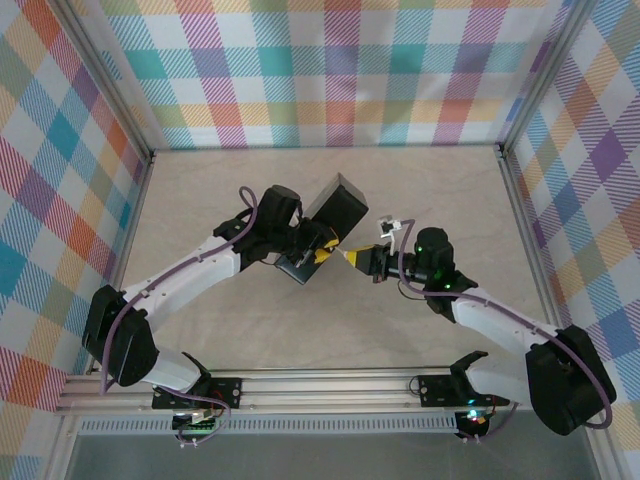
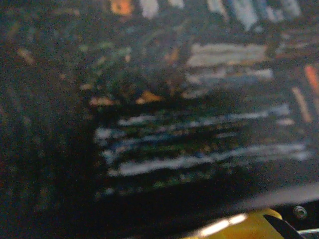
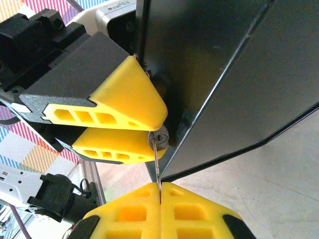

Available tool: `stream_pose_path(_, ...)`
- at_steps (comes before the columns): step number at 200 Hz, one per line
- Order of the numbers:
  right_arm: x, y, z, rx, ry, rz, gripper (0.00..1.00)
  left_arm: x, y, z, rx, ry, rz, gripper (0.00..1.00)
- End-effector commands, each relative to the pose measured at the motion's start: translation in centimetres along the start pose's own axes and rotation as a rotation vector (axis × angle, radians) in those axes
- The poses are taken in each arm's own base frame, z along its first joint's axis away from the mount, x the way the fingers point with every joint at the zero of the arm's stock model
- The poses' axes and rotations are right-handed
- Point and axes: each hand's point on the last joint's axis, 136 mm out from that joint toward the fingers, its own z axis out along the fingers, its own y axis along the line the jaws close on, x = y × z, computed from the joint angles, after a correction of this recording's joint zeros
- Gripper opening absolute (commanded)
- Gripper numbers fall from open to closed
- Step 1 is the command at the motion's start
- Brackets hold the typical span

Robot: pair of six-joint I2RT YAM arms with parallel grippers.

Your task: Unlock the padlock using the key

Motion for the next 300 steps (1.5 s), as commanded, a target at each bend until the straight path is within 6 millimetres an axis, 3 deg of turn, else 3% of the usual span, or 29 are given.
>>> stream_pose_path(1, -1.8, 1.6, 0.3, -0.051, -0.034, -0.077, 0.00, 0.2, -2.6, -1.7, 0.108, -0.008, 0.042, 0.00)
stream_pose_path(151, -2.1, 2.9, 1.3, -0.154, -0.049, -0.138, 0.00, 0.6, -3.2, -2.9, 0.148, 0.011, 0.045, 0.00)
stream_pose_path(241, -2.8, 2.2, 3.3, -0.198, -0.057, -0.135, 0.00, 0.8, -2.3, -4.6, 0.115, 0.034, 0.055, 0.00)
stream_pose_path(300, -2.7, 3.0, 4.9, -0.234, -0.027, -0.157, 0.00, 0.9, -2.7, -4.7, 0.124, 0.039, 0.057, 0.00)
